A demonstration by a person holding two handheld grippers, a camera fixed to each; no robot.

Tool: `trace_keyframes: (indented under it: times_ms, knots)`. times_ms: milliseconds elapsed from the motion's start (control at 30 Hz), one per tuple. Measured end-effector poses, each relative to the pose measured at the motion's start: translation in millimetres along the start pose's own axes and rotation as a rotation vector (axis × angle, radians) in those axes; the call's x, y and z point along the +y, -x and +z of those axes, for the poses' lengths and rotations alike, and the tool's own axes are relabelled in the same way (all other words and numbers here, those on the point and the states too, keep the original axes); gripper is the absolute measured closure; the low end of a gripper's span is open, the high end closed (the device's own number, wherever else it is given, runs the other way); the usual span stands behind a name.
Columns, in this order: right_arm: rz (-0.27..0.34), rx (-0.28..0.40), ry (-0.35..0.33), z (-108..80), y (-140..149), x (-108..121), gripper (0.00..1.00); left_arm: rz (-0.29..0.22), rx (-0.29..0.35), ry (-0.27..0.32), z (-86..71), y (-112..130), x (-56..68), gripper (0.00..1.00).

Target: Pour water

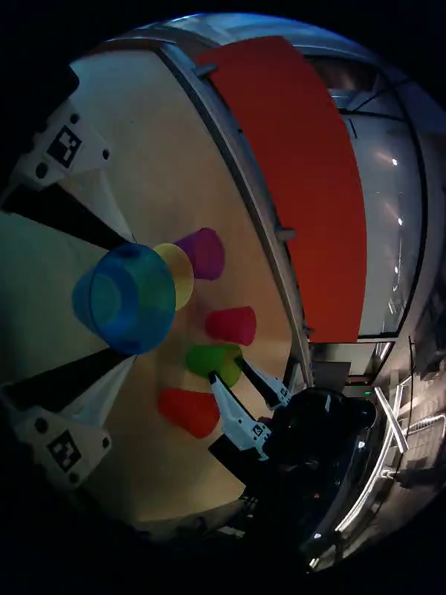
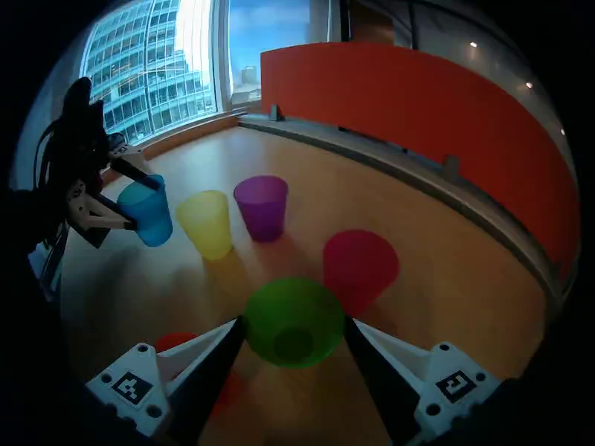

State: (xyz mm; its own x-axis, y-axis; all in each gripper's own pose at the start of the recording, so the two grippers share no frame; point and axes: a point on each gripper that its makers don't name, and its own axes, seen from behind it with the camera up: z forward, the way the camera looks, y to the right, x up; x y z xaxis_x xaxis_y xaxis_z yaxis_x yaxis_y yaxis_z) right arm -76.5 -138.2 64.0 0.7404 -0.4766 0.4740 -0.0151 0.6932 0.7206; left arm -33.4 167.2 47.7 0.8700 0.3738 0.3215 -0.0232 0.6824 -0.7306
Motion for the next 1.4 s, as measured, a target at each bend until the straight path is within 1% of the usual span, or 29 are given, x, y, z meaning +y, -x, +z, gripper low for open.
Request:
trace_keyframes:
  times_ms: [267, 467, 700, 800, 967, 1100, 1400]
  knots:
    - [-0.004, -0.007, 0.005, 3.5, 2, 2, 0.02, -0.002, 0.003, -0.001, -0.5, 0, -0.1, 0.14]
    - [-0.017, -0.001, 0.010, 5.6, 3, 2, 0.06, 0.000, 0.004, -0.002, -0.4, -1, 0.3, 0.14]
    - [0.004, 0.028, 0.006, 2.6, -4, 1, 0.07, -0.004, 0.009, -0.003, -0.7, -3, 1.2, 0.14]
    - [0.012, 0.046, 0.006, -2.7, -9, 1, 0.07, -0.005, 0.015, -0.007, -1.7, -5, 1.3, 0.14]
    - [0.003, 0.072, 0.017, -15.5, -17, 1, 0.07, -0.011, 0.028, -0.009, -4.4, -12, 3.3, 0.14]
    - [-0.010, 0.096, 0.031, -28.7, -26, -2, 0.07, -0.014, 0.044, -0.010, -8.2, -19, 6.3, 0.14]
    - [-0.019, 0.169, 0.055, -63.1, -50, -12, 0.07, -0.022, 0.092, -0.023, -21.2, -37, 13.2, 0.14]
